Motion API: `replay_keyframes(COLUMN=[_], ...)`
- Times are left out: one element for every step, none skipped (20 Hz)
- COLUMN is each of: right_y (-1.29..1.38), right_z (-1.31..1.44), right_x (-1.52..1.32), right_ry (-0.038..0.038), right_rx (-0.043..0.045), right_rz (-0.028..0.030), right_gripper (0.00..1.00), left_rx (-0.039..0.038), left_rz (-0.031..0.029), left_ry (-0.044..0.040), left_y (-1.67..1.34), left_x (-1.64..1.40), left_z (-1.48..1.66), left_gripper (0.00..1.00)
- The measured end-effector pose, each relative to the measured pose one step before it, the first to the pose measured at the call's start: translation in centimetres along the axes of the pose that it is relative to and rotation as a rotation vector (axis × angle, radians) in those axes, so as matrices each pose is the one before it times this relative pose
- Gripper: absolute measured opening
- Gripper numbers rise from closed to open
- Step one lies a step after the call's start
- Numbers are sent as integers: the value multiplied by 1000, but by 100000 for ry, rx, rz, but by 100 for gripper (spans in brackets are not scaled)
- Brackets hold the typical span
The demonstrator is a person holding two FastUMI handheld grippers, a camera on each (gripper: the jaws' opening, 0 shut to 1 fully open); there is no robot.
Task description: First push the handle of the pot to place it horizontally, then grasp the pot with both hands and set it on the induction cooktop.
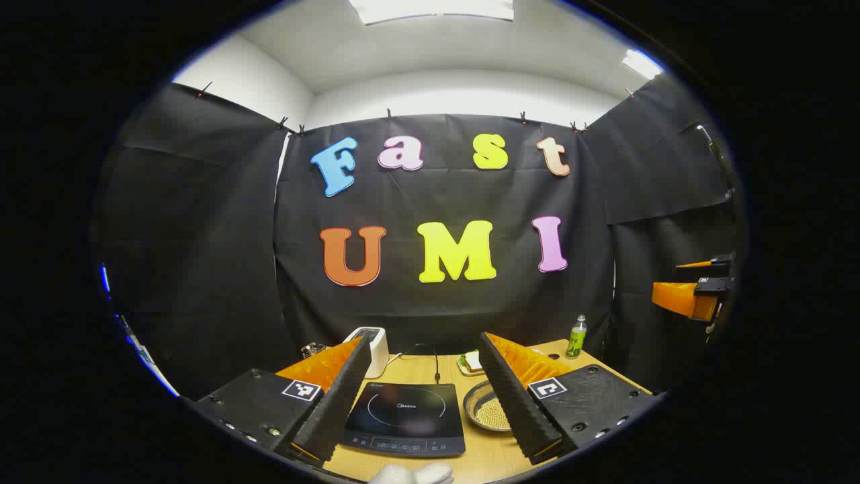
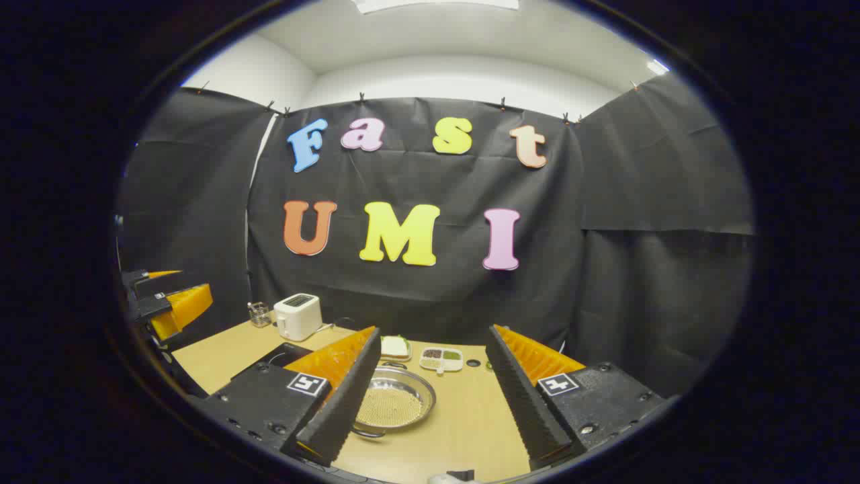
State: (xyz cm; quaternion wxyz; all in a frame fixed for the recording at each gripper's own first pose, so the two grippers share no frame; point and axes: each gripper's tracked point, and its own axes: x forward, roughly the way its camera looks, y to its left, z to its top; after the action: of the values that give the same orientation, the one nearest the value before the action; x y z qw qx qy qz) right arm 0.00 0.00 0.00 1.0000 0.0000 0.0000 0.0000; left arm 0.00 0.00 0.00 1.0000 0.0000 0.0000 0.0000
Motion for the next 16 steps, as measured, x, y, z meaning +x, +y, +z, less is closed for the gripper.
replay_keyframes(right_y=[76,96,202,189,170,206,174,268,297,260,328,484,730,684,646,633], right_z=[-39,-108,-89,-215,-50,-10,-116,-26,-75,-23,-38,-400,-389,-510,-618,-785], right_x=[-82,-83,-11,74,126,113,220,345,474,354,453,544,578,664,742,782], right_ry=[104,49,120,345,258,247,618,227,314,8,46,1009,1093,1382,1950,1917], right_rx=[-339,-291,-152,-310,-244,97,153,63,-236,-398,-275,252,687,408,-287,-266], right_rz=[-250,131,321,383,478,534,730,1057,1301,1217,1361,2101,2685,2520,2462,2647], right_gripper=[96,97,97,97,97,97,97,96,97,97,97,97,98,97,96,98], left_rx=[93,214,284,164,184,270,20,-139,-189,-96,34,125,70,190,659,1078], left_rz=[144,206,308,102,265,237,626,327,741,858,962,999,538,377,-55,422], left_ry=[134,-30,84,-58,-144,125,-226,40,-54,62,157,281,-123,-183,26,95], left_y=[131,254,160,66,46,109,86,49,54,84,80,97,105,-52,-120,129], left_x=[-115,-233,-155,51,-22,116,1,74,-4,53,-63,36,-105,-39,26,-64], left_z=[-33,-64,-58,-8,126,-72,-6,-29,10,-97,-55,-232,-15,-139,-126,-260], left_gripper=[96,96,96,96,96,96,96,96,96,96,96,96,96,96,96,96])
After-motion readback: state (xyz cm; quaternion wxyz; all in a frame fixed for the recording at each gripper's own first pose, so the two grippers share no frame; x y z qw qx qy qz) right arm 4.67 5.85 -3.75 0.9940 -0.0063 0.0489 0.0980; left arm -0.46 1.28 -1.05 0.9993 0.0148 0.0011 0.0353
